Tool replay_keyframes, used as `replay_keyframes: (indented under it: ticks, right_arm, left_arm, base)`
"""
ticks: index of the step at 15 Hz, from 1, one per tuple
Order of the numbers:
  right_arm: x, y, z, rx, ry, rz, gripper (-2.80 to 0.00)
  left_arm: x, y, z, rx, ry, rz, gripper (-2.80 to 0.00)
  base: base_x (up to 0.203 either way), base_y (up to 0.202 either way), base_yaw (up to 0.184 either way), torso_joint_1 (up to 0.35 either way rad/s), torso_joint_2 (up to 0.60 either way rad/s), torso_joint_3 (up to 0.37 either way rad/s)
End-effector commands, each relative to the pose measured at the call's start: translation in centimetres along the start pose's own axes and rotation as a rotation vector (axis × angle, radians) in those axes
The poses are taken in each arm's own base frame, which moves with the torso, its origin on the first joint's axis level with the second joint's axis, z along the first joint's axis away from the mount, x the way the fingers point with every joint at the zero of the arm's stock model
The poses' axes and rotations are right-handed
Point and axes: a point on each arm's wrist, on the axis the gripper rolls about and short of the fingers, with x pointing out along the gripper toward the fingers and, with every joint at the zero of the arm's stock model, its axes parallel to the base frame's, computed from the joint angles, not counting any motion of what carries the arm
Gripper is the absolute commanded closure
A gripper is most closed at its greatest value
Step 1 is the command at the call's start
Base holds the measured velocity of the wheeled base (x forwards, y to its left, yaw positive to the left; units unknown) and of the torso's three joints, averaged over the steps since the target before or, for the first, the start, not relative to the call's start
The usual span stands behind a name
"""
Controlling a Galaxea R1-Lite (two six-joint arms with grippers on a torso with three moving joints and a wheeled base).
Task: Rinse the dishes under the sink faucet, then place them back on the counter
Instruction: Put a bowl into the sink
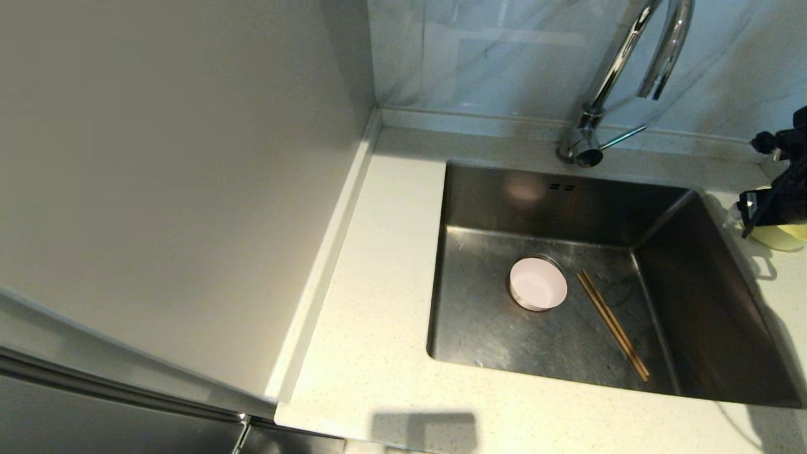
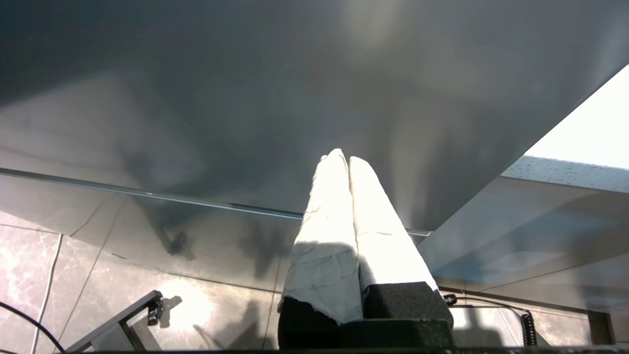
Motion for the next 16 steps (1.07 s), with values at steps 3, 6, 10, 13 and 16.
replay_keyframes:
  ticks: [3, 6, 10, 13, 16]
  right_arm:
    - [1.1, 0.3, -0.4, -0.001, 0.028, 0.002, -2.8]
    - [2.4, 0.6, -0.6, -0.003, 0.043, -0.003, 0.0]
    - [3.0, 0.7, -0.7, -0.005, 0.052, -0.006, 0.0]
    - [2.6, 0.5, -0.6, -0.002, 0.042, -0.007, 0.0]
    - [0.8, -0.1, -0.1, 0.011, 0.013, -0.01, 0.0]
  left_arm:
    - [0.0, 0.0, 0.0, 0.0, -0.003, 0.001, 0.0]
    - [0.0, 0.0, 0.0, 0.0, -0.003, 0.001, 0.0]
    - [0.0, 0.0, 0.0, 0.0, -0.003, 0.001, 0.0]
    - [0.0, 0.0, 0.0, 0.0, -0.003, 0.001, 0.0]
    - [0.0, 0.0, 0.0, 0.0, -0.003, 0.001, 0.0]
  base:
    - [0.0, 0.0, 0.0, 0.0, 0.0, 0.0]
    - [0.0, 0.0, 0.0, 0.0, 0.0, 0.0]
    - [0.0, 0.0, 0.0, 0.0, 0.0, 0.0]
    - [0.0, 0.0, 0.0, 0.0, 0.0, 0.0]
    - [0.0, 0.0, 0.0, 0.0, 0.0, 0.0]
